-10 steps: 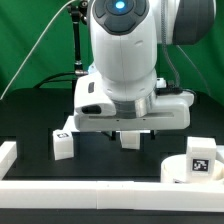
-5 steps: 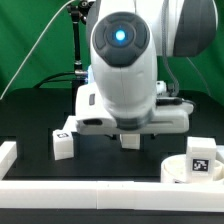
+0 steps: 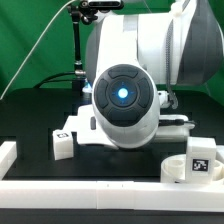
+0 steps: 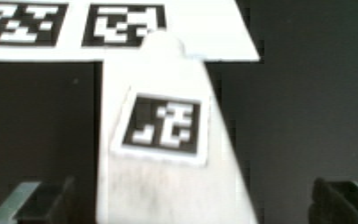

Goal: Assemble stool

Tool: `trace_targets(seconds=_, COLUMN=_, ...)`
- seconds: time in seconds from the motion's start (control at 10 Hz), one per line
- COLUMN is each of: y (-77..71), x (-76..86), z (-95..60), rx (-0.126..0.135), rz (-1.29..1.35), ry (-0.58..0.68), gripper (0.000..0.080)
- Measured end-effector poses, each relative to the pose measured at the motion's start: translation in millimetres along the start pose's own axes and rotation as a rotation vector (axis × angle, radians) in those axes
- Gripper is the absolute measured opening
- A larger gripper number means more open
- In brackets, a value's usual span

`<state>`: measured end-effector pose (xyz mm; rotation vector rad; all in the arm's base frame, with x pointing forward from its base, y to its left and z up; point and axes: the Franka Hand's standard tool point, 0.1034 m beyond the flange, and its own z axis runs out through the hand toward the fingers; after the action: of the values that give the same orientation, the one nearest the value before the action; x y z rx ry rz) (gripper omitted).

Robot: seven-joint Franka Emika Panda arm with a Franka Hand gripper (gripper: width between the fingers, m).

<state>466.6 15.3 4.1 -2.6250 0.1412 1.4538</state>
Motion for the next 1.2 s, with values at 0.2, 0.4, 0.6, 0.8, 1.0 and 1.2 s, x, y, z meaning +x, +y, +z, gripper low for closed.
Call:
trace_targets(seconds=0.2, y=3.9, x=0.8, z=2.8, rx=0.0, rz=0.051, ry=-0.008, gripper=0.0649)
trace_targets(seconds=0.4, y=-0.4, x=1.2, z=3.8, rx=-0.008, rz=0.054, ry=-0.007, gripper=0.0487)
trace_targets(seconds=0.6, y=-2.4, x=1.9, z=3.4, rx=-0.01, rz=0.049, ry=-0.003, gripper=0.0319)
trace_targets(seconds=0.8, y=-0.3, x=2.1, z=2.5, rx=-0.006, rz=0.045, ry=-0.001, gripper=0.0323)
trace_targets(seconds=1.0, y=-1.2, x=-0.9, z=-4.2, rx=-0.005, rz=0.01, ry=0.011, gripper=0.0323)
trace_targets(seconds=1.2, y=-8.6, x=-12.1, z=-20.1, rx=-0.003, rz=-0.017, ry=0.03, gripper=0.0323)
